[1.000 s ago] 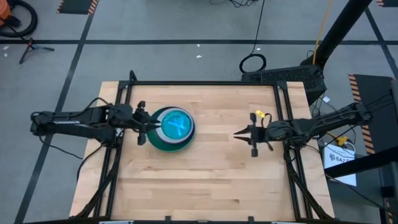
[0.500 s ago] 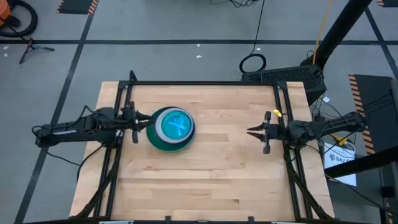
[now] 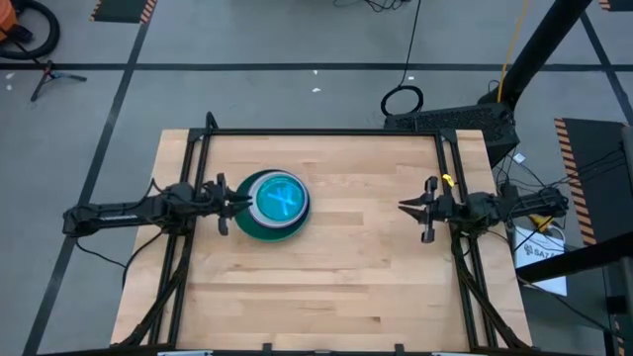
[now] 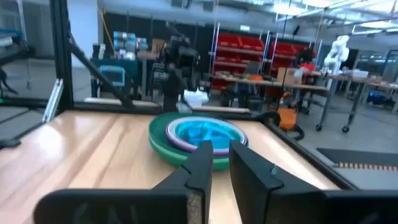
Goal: Stack plastic plates
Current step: Return to Home Position
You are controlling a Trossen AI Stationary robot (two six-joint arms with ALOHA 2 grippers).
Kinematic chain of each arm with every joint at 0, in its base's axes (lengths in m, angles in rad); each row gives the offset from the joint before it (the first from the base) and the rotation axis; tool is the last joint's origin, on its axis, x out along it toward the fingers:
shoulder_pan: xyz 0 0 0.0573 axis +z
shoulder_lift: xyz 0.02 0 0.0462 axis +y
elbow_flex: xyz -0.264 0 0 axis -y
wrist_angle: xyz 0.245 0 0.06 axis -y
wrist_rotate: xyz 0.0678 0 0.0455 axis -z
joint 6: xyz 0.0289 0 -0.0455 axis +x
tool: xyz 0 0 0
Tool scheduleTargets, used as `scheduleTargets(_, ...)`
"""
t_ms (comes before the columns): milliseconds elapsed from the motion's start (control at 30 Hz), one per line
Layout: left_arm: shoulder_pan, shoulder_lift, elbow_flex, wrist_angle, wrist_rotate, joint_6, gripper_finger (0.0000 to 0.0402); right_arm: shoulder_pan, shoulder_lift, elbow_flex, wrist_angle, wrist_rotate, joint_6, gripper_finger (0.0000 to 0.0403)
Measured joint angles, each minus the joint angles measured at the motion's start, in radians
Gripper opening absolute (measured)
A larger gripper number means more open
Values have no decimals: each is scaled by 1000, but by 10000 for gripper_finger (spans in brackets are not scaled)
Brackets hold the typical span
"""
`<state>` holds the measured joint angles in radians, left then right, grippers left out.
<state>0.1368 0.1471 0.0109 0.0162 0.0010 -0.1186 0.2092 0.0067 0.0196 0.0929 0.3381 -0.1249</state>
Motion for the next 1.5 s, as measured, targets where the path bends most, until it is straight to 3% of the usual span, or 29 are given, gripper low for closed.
scheduleTargets(233,-1,9,0,-3,-29,63,93,0,3,-1,-17,0,47,29)
scheduleTargets(367,0,10,1,-4,-32,84,93,0,5,-1,-23,1,-61,24)
scheduleTargets(1500,0,10,1,-4,-37,88,93,0,5,-3,-29,-3,-71,23)
